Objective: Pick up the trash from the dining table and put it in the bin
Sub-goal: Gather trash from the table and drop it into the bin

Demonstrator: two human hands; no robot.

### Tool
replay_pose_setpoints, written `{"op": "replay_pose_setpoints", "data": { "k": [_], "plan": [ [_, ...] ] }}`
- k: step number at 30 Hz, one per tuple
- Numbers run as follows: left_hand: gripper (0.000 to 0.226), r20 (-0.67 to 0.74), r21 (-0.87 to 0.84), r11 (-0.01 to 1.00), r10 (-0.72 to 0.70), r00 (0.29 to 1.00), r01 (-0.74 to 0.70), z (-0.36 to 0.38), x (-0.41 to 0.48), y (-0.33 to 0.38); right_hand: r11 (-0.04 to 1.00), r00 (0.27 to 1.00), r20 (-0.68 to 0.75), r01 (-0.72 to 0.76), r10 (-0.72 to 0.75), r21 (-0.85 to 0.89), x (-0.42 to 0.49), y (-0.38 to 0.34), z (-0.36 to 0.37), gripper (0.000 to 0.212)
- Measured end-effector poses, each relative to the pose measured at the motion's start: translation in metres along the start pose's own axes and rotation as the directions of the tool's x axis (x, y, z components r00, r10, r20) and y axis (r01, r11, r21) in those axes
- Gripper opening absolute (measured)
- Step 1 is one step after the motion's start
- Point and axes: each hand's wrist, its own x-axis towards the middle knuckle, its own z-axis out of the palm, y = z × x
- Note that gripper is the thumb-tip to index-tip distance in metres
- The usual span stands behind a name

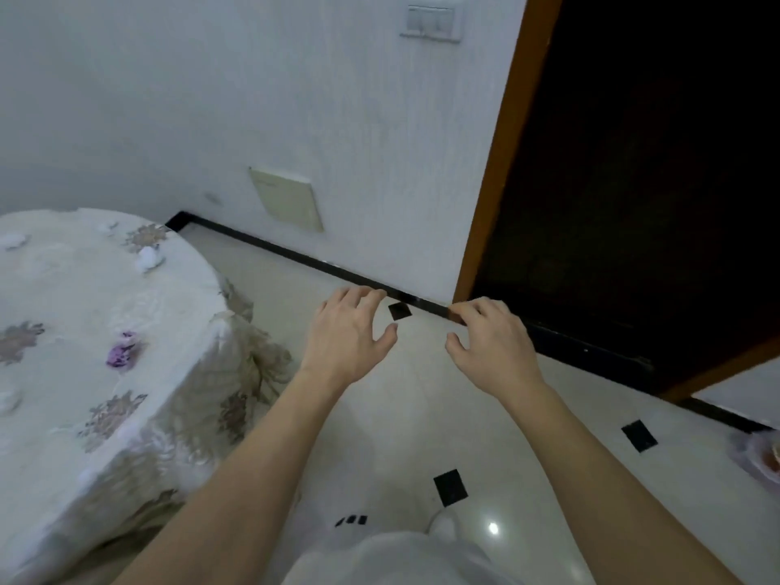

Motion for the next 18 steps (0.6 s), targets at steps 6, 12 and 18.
{"op": "replay_pose_setpoints", "data": {
  "k": [6,12,18],
  "plan": [
    [0.053,-0.044,0.066,0.976,-0.204,0.978,0.206,-0.005,0.024,-0.034,0.974,0.974,0.058,0.216,-0.220,0.068,0.080,-0.012,0.019,0.038],
    [0.054,-0.092,0.112,0.903,-0.406,0.909,0.414,-0.012,0.030,-0.095,0.904,0.905,0.098,0.397,-0.415,0.157,0.153,-0.065,0.055,0.038],
    [0.049,-0.150,0.106,0.831,-0.530,0.835,0.547,-0.006,0.059,-0.170,0.824,0.827,0.088,0.534,-0.556,0.191,0.231,-0.128,0.094,0.038]
  ]
}}
